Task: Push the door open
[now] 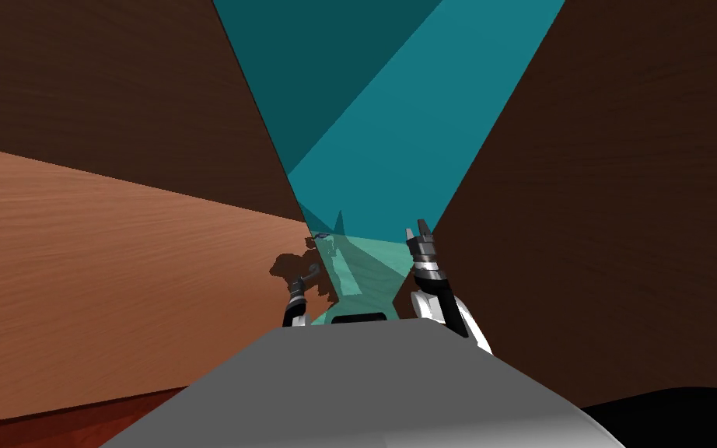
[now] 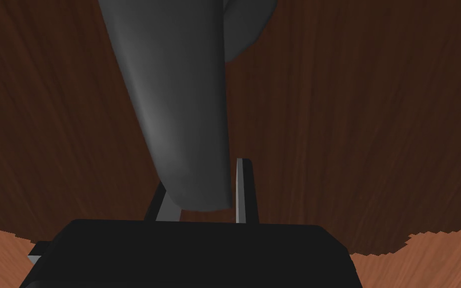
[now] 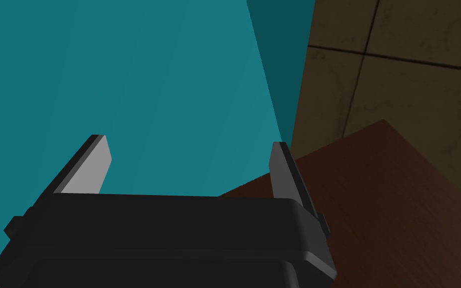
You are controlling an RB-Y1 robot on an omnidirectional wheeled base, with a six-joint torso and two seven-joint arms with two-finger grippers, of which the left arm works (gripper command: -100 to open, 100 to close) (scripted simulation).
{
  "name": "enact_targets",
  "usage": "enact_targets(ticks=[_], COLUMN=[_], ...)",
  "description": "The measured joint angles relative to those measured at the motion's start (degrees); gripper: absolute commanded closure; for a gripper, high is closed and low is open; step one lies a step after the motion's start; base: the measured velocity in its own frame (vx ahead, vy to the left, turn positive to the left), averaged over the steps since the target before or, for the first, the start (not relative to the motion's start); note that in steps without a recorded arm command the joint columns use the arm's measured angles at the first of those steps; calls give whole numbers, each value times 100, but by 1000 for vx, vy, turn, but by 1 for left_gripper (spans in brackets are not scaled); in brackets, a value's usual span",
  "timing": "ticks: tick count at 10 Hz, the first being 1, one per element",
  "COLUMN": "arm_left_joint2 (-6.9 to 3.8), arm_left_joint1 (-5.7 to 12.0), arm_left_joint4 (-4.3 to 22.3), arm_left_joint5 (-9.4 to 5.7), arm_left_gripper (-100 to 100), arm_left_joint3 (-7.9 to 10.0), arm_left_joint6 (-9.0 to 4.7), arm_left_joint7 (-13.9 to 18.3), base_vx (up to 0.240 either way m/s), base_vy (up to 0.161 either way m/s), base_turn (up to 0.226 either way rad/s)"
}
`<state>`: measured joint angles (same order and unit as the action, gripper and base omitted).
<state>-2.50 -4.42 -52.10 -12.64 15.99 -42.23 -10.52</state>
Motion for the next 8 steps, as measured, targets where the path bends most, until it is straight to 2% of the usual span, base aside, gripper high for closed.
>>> enact_targets(ticks=[1, 2, 3, 4, 5, 6, 7, 8], arm_left_joint2=[-17, -8, 7, 58, 64, 64, 123, 158], arm_left_joint1=[33, -41, -40, -111, -98, -29, -114, -115], arm_left_joint4=[81, -44, -33, -168, -139, -15, -143, -170], arm_left_joint5=[-39, -55, -85, -116, -148, -189, -225, -265], arm_left_gripper=[100, 100, 100, 100, 100, 100, 100, 100], arm_left_joint3=[63, 86, 141, 197, 251, 325, 389, 462], arm_left_joint6=[-43, -1, -18, 48, 36, -41, -20, 12], arm_left_joint7=[-5, -8, -30, -74, -93, -103, -127, -156], base_vx=[131, 163, 183, 182, 180, 185, 184, 178], base_vy=[4, -12, -1, 1, -15, -29, -26, -26], base_turn=[34, 59, 54, 66, 79, 48, 81, 69])
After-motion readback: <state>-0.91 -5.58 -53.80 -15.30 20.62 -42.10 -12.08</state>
